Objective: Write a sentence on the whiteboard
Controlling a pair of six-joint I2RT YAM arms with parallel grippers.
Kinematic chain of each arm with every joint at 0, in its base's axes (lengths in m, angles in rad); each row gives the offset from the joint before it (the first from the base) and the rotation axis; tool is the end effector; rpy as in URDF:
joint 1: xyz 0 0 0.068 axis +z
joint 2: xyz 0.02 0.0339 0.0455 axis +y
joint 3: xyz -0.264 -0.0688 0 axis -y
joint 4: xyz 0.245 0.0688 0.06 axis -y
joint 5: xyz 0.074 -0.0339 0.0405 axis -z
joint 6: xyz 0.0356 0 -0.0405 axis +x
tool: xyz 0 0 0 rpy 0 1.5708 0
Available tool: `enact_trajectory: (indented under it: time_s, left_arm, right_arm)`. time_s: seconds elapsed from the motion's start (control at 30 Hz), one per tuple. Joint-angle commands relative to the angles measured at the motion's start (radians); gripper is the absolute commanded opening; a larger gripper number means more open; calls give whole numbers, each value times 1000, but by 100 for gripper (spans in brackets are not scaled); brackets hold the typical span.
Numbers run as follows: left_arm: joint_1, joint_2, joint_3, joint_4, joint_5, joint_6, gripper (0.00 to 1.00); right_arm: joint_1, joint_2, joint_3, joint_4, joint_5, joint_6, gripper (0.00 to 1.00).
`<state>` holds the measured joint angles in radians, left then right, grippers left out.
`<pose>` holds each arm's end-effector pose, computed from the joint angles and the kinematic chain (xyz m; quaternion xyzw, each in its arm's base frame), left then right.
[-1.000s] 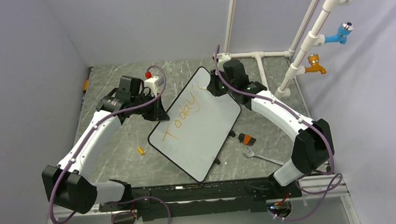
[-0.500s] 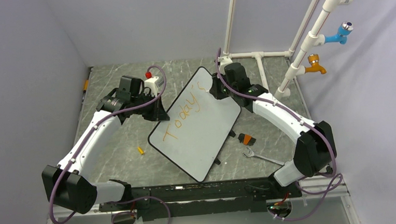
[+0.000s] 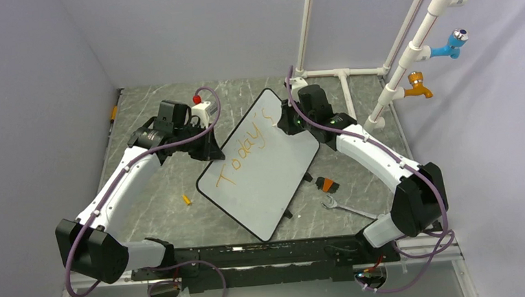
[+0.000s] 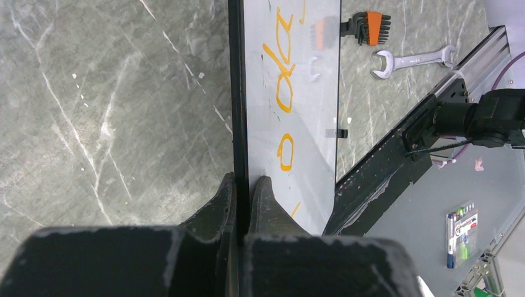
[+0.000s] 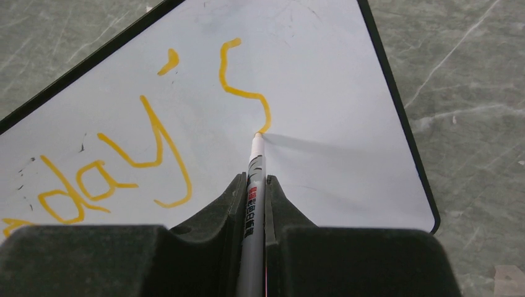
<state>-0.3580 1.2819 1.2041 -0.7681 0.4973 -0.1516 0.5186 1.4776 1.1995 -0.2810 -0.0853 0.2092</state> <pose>0.2409 -0.1082 0.3285 0.1802 0.8925 -0.3093 0.2746 0.2940 0.1713 0.3087 -0.1551 0.8603 0.2072 0.4391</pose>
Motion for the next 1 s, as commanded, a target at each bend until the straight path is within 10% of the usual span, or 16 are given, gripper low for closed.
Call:
enact_trajectory:
  time_s: [0.0,0.97]
  left_arm:
    - [-8,-22,8,55,-131,112,0]
    - [-10,-24,8,54,-139,112,0]
  right_arm:
    - [23,-14,-6,-35,-72,17,0]
    - [32,-229,84,-105,-87,48,0]
